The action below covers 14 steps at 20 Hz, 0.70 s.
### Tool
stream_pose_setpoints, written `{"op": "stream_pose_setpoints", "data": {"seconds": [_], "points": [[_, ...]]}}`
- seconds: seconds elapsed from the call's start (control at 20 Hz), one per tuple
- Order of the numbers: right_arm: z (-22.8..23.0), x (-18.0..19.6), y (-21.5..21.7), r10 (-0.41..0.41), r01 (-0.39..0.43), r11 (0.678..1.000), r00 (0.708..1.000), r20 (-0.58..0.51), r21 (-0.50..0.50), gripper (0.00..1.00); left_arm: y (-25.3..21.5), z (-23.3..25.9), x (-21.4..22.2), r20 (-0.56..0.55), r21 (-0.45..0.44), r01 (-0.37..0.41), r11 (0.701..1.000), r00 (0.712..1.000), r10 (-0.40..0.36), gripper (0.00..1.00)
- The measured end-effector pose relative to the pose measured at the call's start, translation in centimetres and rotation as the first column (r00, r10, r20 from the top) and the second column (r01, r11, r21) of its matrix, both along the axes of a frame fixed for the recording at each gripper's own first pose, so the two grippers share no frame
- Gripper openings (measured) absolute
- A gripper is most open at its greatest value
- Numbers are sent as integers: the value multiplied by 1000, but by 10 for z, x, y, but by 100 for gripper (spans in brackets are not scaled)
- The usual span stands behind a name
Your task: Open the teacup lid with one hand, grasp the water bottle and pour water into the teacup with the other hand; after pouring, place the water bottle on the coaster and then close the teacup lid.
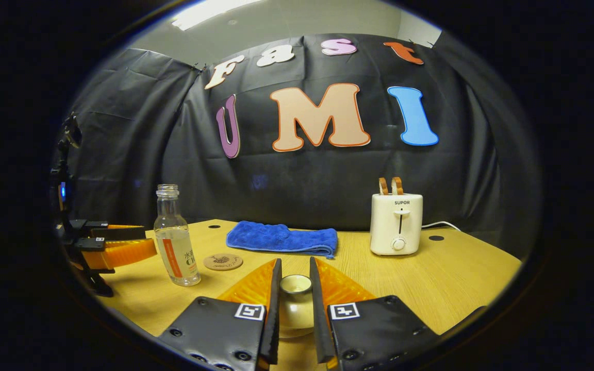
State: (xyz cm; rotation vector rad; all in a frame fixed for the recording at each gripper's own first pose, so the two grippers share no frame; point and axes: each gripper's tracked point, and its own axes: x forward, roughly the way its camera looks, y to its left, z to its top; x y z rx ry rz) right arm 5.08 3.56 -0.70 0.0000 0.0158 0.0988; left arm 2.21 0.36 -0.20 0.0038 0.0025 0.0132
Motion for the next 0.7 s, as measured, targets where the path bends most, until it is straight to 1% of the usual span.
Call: {"op": "stream_pose_setpoints", "data": {"seconds": [0.05, 0.2, 0.5, 0.7], "points": [[0, -2, -2, -4, 4, 1000, 1000, 0, 0, 32, 0, 0, 4, 1, 1, 1, 1000, 1000, -1, 93], [1, -10, -11, -25, 25, 1000, 1000, 2, 0, 31, 3, 0, 16, 0, 1, -1, 1000, 1000, 1, 93], [4, -30, -29, -66, 66, 998, 998, 7, -2, 31, 1, -2, 38, -4, 2, 32, 999, 999, -32, 93], [5, -40, -43, -94, 94, 996, 995, 11, -3, 31, 4, -6, 52, -26, 7, 20, 1000, 999, -20, 93]]}}
